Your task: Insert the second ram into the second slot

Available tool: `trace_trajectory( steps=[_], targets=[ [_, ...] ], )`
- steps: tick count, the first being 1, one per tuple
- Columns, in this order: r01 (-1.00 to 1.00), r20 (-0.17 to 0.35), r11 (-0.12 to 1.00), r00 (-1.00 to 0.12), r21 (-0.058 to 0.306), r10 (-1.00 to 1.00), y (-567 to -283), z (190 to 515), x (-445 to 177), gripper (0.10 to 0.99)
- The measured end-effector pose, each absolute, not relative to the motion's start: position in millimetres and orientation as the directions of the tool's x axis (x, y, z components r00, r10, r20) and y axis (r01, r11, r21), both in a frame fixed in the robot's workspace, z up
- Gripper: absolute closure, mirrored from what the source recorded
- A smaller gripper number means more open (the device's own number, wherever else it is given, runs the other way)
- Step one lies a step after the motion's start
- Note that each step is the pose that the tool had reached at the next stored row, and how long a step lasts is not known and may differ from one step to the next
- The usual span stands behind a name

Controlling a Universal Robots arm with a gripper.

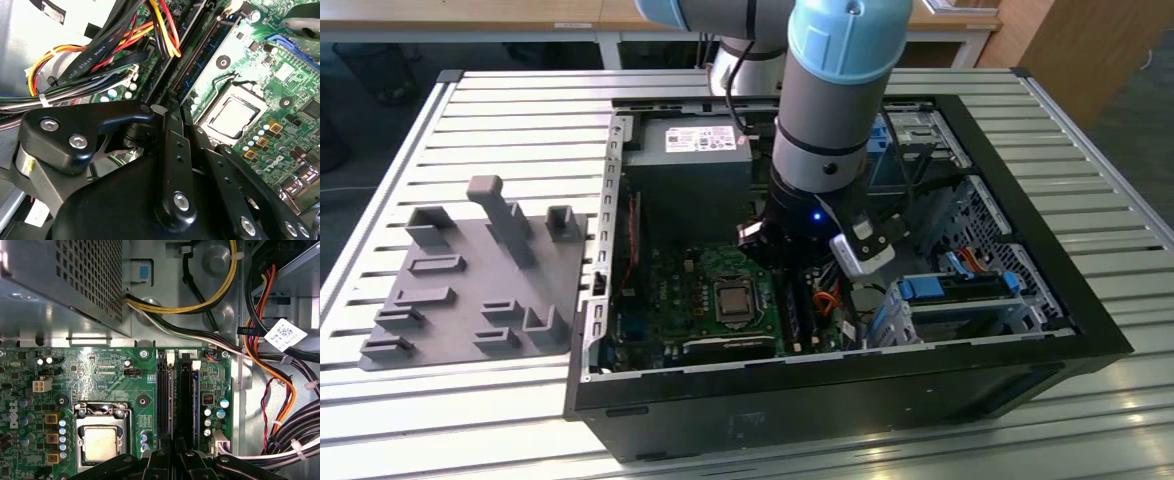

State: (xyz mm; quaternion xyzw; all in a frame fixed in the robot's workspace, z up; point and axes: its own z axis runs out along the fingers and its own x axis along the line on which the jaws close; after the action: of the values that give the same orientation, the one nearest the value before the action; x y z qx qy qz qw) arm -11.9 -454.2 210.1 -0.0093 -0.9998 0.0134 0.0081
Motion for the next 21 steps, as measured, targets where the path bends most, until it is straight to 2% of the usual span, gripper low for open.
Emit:
trace_trajectory(
  steps=[8,9,21],
  targets=[
    [0.018,0.016,0.999,-1.0,-0.027,0.019,-454.1,209.8,-11.9,0.941],
    [0.018,0.016,0.999,-1.0,-0.027,0.019,-454.1,209.8,-11.9,0.878],
    [0.018,0.017,0.999,-1.0,-0.027,0.019,-454.1,227.5,-11.9,0.878]
  ],
)
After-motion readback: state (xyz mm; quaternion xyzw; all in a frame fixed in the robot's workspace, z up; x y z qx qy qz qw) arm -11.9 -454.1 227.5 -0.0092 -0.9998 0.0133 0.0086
